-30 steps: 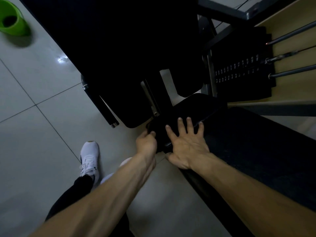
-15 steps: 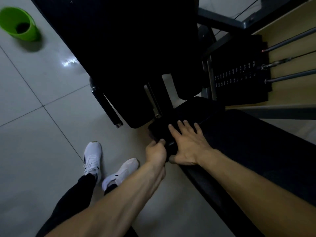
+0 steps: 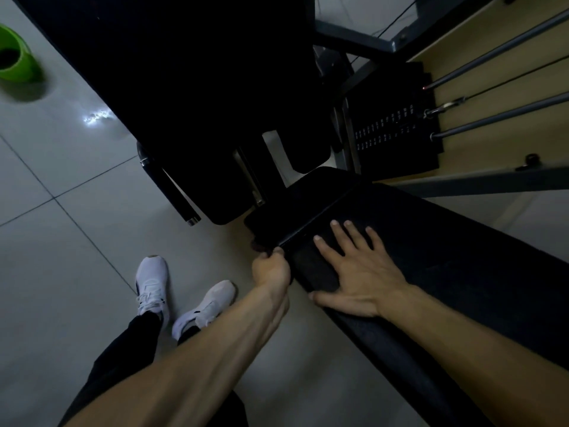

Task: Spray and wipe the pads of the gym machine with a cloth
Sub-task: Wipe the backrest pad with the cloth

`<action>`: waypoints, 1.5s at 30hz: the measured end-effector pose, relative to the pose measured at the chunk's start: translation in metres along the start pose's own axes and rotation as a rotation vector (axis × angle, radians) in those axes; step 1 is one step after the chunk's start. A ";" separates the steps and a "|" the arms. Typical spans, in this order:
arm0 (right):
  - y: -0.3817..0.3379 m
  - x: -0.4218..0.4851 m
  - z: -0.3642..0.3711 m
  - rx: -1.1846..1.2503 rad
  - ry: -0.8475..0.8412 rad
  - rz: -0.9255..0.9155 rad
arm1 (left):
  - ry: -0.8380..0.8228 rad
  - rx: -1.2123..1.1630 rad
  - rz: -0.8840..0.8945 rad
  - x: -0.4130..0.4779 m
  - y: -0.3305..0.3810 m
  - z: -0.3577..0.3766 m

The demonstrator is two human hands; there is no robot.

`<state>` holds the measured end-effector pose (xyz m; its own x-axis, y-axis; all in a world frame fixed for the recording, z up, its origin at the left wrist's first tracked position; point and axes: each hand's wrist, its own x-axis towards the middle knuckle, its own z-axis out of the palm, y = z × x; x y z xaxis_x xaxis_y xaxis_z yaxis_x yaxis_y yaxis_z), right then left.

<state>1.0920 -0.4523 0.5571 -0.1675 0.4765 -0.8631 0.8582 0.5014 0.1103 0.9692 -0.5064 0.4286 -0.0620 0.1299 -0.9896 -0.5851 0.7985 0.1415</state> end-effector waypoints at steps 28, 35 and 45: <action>-0.025 -0.167 -0.027 1.350 0.469 0.080 | -0.483 0.020 0.099 -0.240 0.025 -0.014; -0.008 -0.203 0.001 1.182 0.975 0.187 | -0.566 0.392 0.406 -0.277 0.024 0.003; 0.070 -0.204 0.050 0.177 0.759 0.120 | -0.654 1.230 0.620 -0.216 -0.009 0.021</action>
<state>1.2101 -0.5505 0.7163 -0.2995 0.9148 -0.2711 0.9452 0.3231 0.0461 1.0048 -0.5294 0.6414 0.5133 0.5836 -0.6292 0.4328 0.4570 0.7770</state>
